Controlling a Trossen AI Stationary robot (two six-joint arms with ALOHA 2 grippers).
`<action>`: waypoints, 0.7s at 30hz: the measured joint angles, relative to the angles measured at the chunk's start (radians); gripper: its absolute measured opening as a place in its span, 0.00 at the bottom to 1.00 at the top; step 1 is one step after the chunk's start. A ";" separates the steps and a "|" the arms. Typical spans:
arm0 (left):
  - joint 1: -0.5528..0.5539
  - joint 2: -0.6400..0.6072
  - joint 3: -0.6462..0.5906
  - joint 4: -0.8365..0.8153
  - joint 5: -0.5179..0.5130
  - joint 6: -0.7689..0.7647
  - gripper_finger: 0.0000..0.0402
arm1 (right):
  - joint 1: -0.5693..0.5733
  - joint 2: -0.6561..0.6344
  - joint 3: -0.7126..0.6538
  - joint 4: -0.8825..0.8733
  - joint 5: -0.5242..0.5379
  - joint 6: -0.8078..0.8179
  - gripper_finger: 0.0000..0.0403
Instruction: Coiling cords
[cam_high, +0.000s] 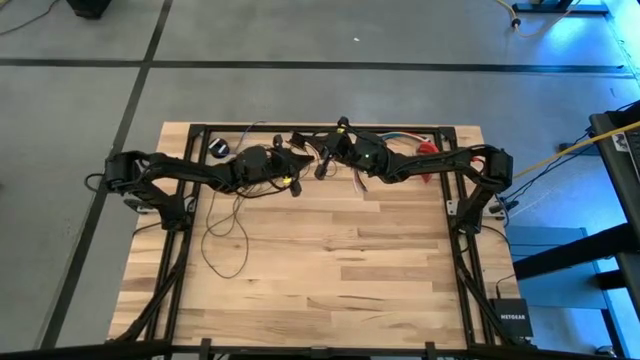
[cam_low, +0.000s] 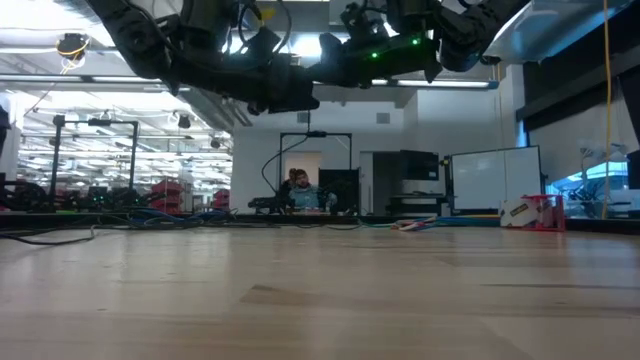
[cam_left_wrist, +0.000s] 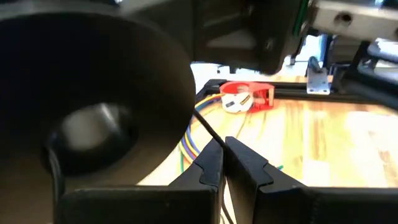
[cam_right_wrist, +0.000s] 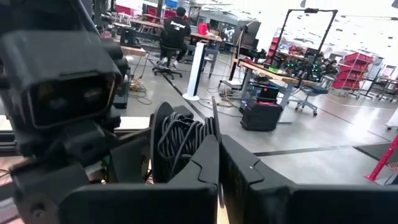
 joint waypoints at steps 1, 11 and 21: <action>0.000 0.002 0.000 -0.005 -0.009 0.001 0.02 | 0.000 -0.002 0.000 0.000 0.000 0.000 0.01; 0.022 0.007 0.001 -0.077 -0.041 0.043 0.02 | 0.000 -0.092 -0.001 -0.059 -0.019 0.000 0.01; 0.022 0.008 -0.001 -0.071 -0.044 0.063 0.02 | -0.001 -0.186 -0.001 -0.116 -0.019 -0.019 0.01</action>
